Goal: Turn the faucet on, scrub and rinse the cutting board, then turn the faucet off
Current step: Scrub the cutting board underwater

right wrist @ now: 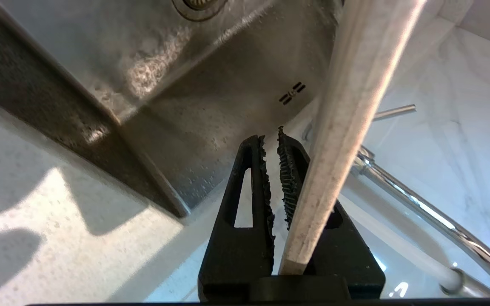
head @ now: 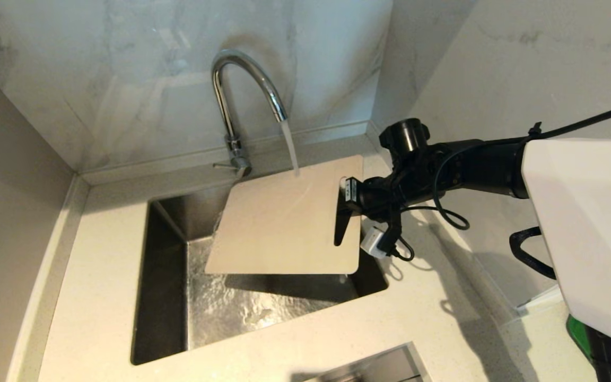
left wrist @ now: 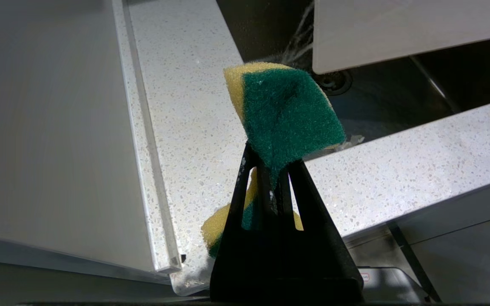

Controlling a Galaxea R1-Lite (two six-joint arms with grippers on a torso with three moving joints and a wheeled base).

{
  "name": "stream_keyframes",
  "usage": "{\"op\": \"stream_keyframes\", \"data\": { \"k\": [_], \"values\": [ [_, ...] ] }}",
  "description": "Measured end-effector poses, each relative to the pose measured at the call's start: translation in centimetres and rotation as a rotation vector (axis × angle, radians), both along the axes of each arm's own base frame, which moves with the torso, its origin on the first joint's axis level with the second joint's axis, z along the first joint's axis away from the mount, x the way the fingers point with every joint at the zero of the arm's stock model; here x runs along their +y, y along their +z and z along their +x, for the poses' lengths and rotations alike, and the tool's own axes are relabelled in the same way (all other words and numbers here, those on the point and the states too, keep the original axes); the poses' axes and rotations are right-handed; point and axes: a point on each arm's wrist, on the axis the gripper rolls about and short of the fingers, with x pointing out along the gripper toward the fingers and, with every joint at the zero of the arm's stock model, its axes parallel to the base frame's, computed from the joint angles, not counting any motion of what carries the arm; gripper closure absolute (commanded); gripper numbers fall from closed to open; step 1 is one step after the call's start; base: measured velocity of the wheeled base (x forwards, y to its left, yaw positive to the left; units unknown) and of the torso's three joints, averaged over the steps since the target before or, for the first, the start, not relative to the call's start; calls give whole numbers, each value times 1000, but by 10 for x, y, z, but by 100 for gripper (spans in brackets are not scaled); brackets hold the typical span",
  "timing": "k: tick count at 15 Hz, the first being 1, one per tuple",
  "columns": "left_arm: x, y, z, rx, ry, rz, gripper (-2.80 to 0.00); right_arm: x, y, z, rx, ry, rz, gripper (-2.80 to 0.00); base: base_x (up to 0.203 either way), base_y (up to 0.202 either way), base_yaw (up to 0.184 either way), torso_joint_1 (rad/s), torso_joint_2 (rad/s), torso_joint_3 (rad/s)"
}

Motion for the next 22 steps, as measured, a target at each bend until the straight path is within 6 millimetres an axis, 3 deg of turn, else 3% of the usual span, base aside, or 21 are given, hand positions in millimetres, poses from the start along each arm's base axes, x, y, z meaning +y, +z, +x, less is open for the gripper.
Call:
{"op": "stream_keyframes", "data": {
  "k": [22],
  "values": [
    [0,0,0,0,1,0,0,15,-9,6,10,8,52,0,0,0,0,0,0,0]
  ]
}}
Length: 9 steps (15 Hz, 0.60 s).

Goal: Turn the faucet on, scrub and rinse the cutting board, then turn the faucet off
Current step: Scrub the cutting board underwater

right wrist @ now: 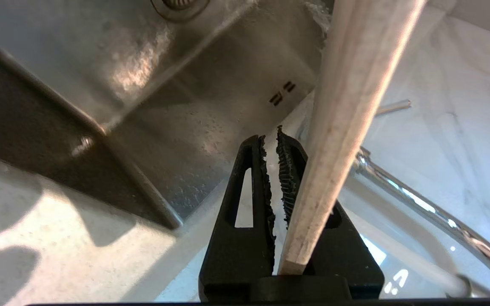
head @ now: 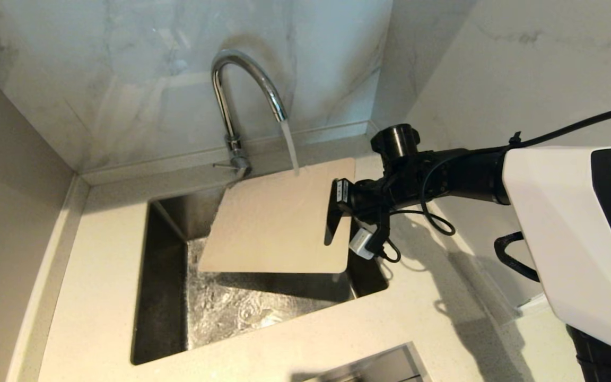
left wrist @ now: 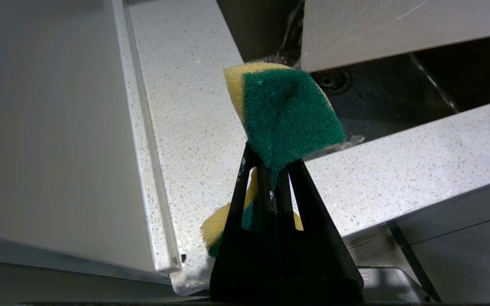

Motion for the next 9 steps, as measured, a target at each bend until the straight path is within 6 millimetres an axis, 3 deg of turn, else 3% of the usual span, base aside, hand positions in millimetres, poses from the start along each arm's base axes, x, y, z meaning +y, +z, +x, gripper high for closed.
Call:
{"op": "stream_keyframes", "data": {
  "k": [9],
  "values": [
    [0,0,0,0,-1,0,0,0,-3,-2,18,7,-13,0,0,0,0,0,0,0]
  ]
}}
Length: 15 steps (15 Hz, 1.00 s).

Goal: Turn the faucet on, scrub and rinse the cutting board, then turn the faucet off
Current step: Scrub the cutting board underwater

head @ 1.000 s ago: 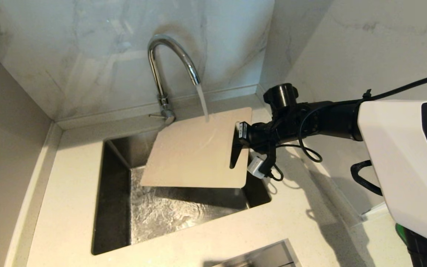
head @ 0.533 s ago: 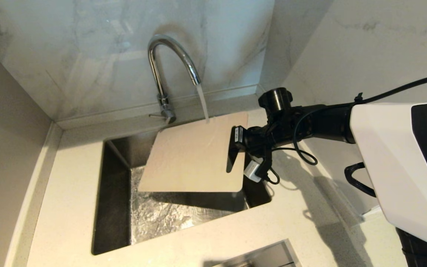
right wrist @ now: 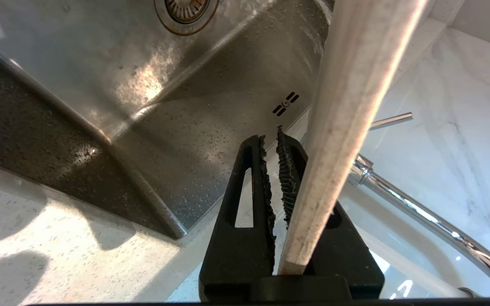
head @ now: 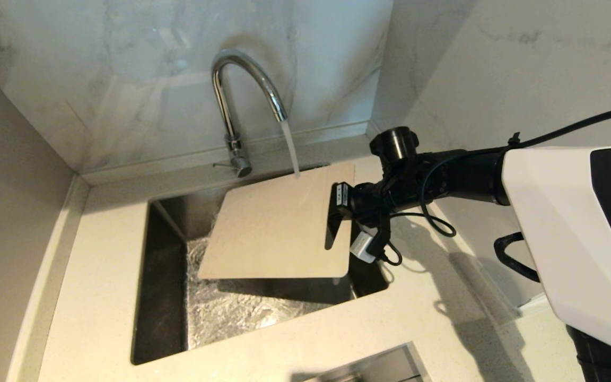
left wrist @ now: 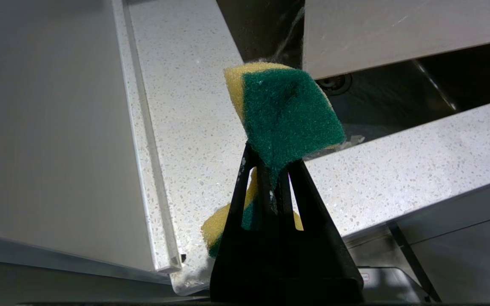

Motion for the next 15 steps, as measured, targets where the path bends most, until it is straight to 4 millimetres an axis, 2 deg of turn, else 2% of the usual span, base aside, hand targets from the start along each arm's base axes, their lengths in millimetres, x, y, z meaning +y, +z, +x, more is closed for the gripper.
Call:
{"op": "stream_keyframes", "data": {
  "k": [2,5,8,15],
  "values": [
    [0,0,0,0,1,0,0,1,0,-1,1,4,-1,0,0,0,0,0,0,0],
    [0,-2,0,23,0,0,0,14,-6,-10,27,36,-9,0,0,0,0,0,0,0],
    [0,-17,-3,192,0,1,0,18,-9,-23,57,56,-24,0,0,0,0,0,0,0],
    [0,-18,-3,197,1,1,0,7,18,-72,54,73,-19,0,0,0,0,0,0,0]
  ]
}}
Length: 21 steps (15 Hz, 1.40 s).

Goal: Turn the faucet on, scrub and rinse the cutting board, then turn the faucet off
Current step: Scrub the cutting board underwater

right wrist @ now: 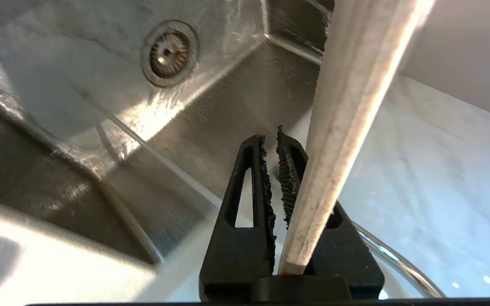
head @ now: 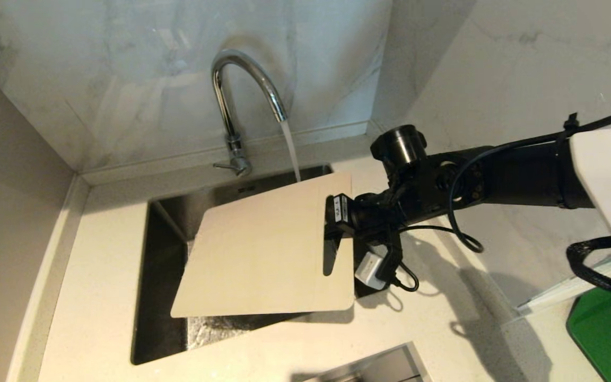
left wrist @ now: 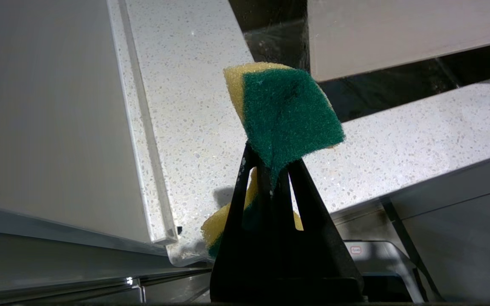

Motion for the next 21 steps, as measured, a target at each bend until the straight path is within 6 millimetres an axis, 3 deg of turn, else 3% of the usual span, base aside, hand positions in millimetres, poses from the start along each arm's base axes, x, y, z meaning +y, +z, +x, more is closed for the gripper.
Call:
{"op": "stream_keyframes", "data": {
  "k": [6,12,21],
  "values": [
    [0,12,3,-149,-1,0,0,-17,27,-39,-42,21,59,0,0,0,0,0,0,0],
    [0,17,3,-187,0,0,0,-29,38,-66,-42,22,96,0,0,0,0,0,0,0],
    [0,17,3,-196,0,-1,0,-35,34,-81,-46,4,136,0,0,0,0,0,0,0]
  ]
}}
